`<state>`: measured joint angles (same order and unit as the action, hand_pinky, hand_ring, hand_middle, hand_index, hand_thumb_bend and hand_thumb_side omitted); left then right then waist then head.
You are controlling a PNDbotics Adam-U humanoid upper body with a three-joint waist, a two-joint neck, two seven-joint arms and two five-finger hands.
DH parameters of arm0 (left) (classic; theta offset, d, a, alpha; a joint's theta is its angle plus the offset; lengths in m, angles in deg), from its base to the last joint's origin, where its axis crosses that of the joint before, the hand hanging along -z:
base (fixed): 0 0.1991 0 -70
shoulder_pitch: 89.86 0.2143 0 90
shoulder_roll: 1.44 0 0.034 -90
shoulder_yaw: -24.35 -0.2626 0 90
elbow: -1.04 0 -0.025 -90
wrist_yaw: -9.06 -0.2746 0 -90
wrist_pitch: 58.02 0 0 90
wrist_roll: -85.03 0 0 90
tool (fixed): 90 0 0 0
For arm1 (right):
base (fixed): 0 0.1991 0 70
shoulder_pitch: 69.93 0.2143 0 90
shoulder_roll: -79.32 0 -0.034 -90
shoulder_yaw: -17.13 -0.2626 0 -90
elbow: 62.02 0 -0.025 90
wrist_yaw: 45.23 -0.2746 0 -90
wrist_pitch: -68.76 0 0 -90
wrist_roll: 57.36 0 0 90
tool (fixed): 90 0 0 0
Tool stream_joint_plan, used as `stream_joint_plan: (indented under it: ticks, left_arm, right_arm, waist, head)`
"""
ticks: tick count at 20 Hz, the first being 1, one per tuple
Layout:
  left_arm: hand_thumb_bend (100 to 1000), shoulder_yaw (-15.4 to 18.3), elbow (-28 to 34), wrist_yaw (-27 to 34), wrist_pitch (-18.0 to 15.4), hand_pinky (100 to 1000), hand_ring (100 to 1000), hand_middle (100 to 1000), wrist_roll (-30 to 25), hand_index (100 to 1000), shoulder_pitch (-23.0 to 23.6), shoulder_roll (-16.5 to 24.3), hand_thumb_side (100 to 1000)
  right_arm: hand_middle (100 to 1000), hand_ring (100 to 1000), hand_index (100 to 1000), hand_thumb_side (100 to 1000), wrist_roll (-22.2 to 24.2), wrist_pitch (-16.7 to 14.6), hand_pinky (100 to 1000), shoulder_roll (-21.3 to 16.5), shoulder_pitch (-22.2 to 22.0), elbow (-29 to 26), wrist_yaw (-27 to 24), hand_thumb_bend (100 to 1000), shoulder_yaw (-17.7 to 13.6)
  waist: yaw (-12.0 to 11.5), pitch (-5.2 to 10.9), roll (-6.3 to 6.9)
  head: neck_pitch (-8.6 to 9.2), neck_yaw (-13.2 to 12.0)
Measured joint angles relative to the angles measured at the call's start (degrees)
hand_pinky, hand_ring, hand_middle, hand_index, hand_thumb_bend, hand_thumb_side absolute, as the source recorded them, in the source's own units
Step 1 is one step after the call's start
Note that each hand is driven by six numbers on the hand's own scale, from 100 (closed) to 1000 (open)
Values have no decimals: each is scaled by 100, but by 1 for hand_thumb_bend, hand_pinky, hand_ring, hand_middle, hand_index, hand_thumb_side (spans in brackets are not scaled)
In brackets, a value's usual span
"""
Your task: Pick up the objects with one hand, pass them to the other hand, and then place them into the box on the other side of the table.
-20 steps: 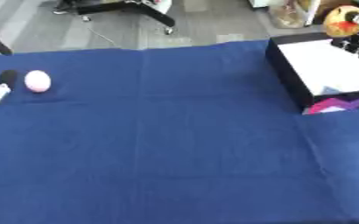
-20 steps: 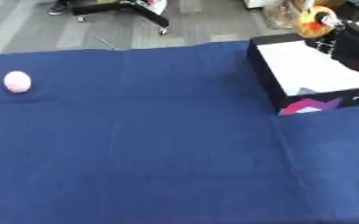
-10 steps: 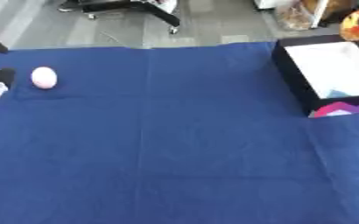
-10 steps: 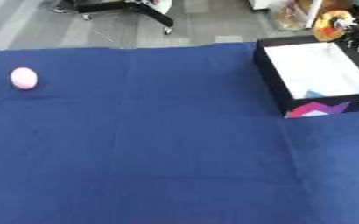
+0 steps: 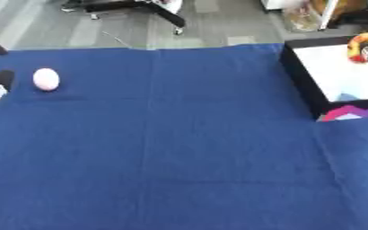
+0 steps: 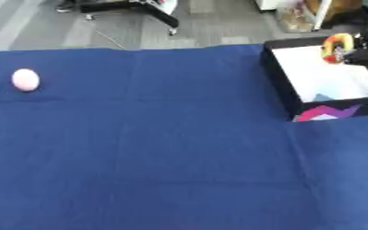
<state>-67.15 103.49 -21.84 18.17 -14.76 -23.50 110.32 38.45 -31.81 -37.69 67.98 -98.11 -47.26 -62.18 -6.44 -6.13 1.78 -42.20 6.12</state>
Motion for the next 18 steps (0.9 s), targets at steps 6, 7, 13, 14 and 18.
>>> stream_joint_plan:
  ticks: [6,7,13,14,18]
  left_arm:
    - [183,0,0,-16,1,772,582,573,-1,671,5,-1,368]
    - [182,1,0,-17,1,772,582,573,-1,671,7,-1,369]
    - [184,2,-2,-32,8,772,582,573,-7,672,44,-1,372]
    - [184,2,-2,-38,9,772,582,573,-8,672,45,-1,373]
    - [185,11,-3,-45,12,772,582,573,-7,672,58,-2,375]
  right_arm:
    - [843,851,1000,203,-583,-586,973,0,0,327,590,100,224]
    - [848,855,1000,204,-662,-684,970,0,0,376,689,100,244]
    - [854,861,1000,205,-885,-1271,964,0,0,653,1305,100,182]
    - [856,862,1000,205,-901,-1339,963,1,0,682,1413,100,149]
    - [868,872,1000,209,-1041,-1396,953,68,23,702,2580,100,-186]
  waist:
    - [0,0,0]
    - [1,0,0]
    - [12,0,1]
    - [14,0,1]
    - [41,0,16]
  head:
    - [1,0]
    - [1,0]
    - [1,-4]
    - [1,-5]
    - [1,-17]
